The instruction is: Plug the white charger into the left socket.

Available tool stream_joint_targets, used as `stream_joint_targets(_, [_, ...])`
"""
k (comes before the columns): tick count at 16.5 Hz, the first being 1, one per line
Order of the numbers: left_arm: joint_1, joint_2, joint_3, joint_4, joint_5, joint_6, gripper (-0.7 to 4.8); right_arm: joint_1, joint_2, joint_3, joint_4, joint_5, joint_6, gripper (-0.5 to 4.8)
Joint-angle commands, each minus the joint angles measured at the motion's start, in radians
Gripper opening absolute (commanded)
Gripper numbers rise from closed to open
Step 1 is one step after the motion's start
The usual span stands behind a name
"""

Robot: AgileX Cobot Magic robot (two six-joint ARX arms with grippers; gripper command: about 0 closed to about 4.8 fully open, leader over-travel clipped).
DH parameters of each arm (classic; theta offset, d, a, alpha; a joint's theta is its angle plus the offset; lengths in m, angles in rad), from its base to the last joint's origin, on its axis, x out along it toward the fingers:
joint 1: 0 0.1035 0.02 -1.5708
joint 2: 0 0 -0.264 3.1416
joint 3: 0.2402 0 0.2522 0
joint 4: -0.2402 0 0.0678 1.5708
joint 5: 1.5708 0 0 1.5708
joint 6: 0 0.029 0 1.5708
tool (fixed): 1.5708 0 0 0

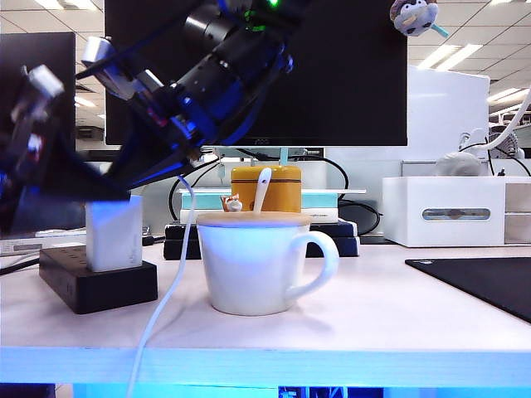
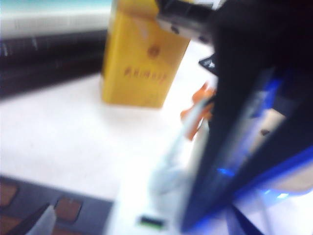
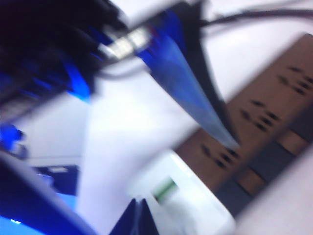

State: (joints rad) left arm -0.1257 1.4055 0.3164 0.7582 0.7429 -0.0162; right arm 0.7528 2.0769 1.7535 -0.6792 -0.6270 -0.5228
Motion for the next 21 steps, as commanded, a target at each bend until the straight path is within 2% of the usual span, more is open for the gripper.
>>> stream_joint_targets(1, [0.0,-0.098,0.002,0.007,-0.062,-0.006,4.79,-0.007,-0.045,-0.003,0.021,0.022,-0.004,-0.05])
stream_joint_targets(6, [0.001,-0.233,0.002,-0.005,-0.137,-0.011,4.79,-0.019,-0.133,-0.003,0.105,0.023,0.004,-0.05])
stream_joint_targets(8, [0.001,-0.279,0.005,-0.005,-0.161,-0.041,4.79,-0.024,-0.166,-0.003,0.174,0.027,0.085,-0.05])
stream_joint_targets(9, [0.001,-0.314,0.006,-0.005,-0.2,-0.074,4.53,-0.039,-0.193,-0.003,0.226,0.026,0.152,-0.05])
stream_joint_targets(11, [0.001,-0.405,0.009,-0.002,-0.252,-0.109,1.52,-0.069,-0.254,-0.003,0.282,0.026,0.214,-0.05])
stream_joint_targets(12, [0.0,-0.462,0.009,-0.003,-0.277,-0.12,0.2,-0.083,-0.29,-0.003,0.286,0.031,0.217,-0.05])
stream_joint_targets(13, [0.0,-0.525,0.009,-0.002,-0.301,-0.138,-0.05,-0.096,-0.332,-0.003,0.285,0.052,0.245,-0.05])
stream_joint_targets(15, [0.0,-0.626,0.009,-0.004,-0.357,-0.204,-0.05,-0.111,-0.403,-0.003,0.277,0.114,0.262,-0.05])
stream_joint_targets(17, [0.0,-0.736,0.024,-0.058,-0.406,-0.224,-0.05,-0.123,-0.515,-0.003,0.273,0.223,0.261,-0.05])
stream_joint_targets(18, [-0.002,-0.777,0.06,-0.153,-0.402,-0.219,-0.05,-0.124,-0.578,-0.003,0.279,0.286,0.261,-0.05])
stream_joint_targets(19, [-0.002,-0.793,0.1,-0.254,-0.354,-0.192,-0.05,-0.124,-0.631,-0.003,0.288,0.324,0.261,-0.05])
stream_joint_targets(21, [-0.002,-0.805,0.192,-0.462,-0.333,-0.165,-0.05,-0.124,-0.714,-0.003,0.287,0.356,0.262,-0.05])
